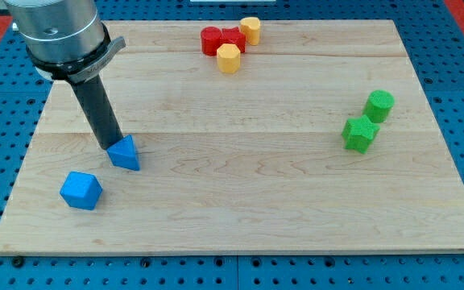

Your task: Push the green star towards center

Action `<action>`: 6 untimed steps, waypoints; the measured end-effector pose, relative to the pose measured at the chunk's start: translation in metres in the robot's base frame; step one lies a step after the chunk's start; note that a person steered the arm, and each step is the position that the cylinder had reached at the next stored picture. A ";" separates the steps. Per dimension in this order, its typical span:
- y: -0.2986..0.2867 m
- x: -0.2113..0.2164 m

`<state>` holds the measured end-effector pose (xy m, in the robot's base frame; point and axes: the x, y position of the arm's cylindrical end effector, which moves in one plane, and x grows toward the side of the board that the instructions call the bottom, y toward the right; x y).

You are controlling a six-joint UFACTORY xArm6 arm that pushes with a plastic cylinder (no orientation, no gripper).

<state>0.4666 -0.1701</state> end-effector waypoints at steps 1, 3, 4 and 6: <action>0.000 -0.038; 0.038 0.017; 0.053 0.044; 0.316 0.034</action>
